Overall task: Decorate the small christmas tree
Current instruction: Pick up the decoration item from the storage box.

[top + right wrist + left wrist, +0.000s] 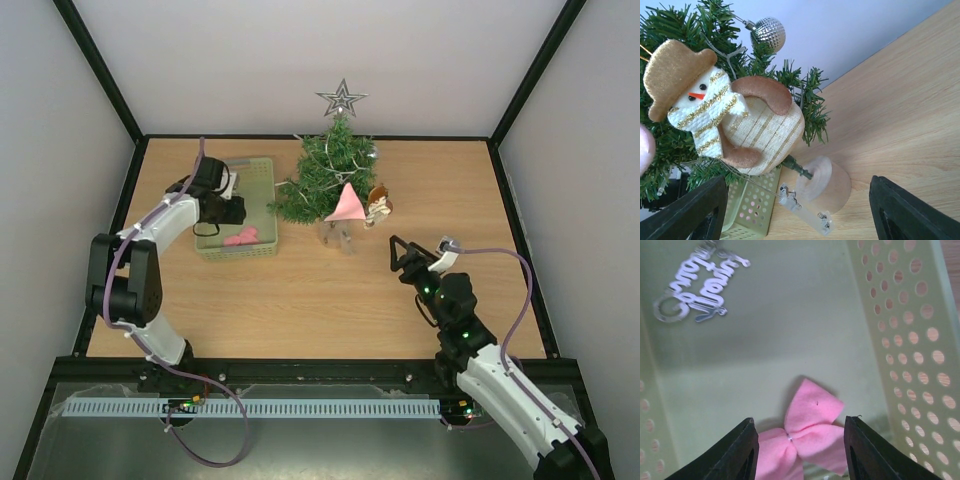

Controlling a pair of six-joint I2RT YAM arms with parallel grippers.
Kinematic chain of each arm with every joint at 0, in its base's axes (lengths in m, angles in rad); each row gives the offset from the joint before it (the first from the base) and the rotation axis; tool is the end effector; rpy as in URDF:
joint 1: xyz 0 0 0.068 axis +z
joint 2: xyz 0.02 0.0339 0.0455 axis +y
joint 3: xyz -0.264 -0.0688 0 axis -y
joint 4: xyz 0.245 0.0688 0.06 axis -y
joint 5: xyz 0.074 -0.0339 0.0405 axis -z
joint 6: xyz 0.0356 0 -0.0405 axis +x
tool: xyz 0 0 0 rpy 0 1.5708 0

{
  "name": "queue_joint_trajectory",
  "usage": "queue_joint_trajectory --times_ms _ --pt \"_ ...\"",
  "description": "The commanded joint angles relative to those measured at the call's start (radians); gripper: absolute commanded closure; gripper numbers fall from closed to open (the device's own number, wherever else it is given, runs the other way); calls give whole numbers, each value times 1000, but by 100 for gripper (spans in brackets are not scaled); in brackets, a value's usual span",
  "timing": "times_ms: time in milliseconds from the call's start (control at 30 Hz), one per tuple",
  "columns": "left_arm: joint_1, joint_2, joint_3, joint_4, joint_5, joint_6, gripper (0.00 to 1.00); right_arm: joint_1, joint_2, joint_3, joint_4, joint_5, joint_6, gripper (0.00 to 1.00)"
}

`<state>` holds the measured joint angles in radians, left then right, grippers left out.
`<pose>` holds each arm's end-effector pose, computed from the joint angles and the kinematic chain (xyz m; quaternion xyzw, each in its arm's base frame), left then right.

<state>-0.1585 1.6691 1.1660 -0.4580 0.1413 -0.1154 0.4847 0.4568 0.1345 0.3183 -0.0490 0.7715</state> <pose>0.3468 -0.0605 0.2211 0.0417 0.9508 -0.1076 0.2874 0.1266 0.0686 0.2088 0.0841 0.7035 0.4286 0.5606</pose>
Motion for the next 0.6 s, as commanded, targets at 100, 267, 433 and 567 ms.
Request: queue_joint_trajectory --times_ms 100,267,433,567 --pt "-5 78 14 -45 52 21 58 -3 24 8 1 -51 -35 24" --pt "-15 136 49 -56 61 16 61 -3 25 17 -3 -57 -32 24" --pt "-21 187 60 -49 60 4 63 -3 4 26 -22 -41 -43 24" --pt "-24 212 63 -44 57 -4 67 -3 -10 40 -50 -40 -48 24"
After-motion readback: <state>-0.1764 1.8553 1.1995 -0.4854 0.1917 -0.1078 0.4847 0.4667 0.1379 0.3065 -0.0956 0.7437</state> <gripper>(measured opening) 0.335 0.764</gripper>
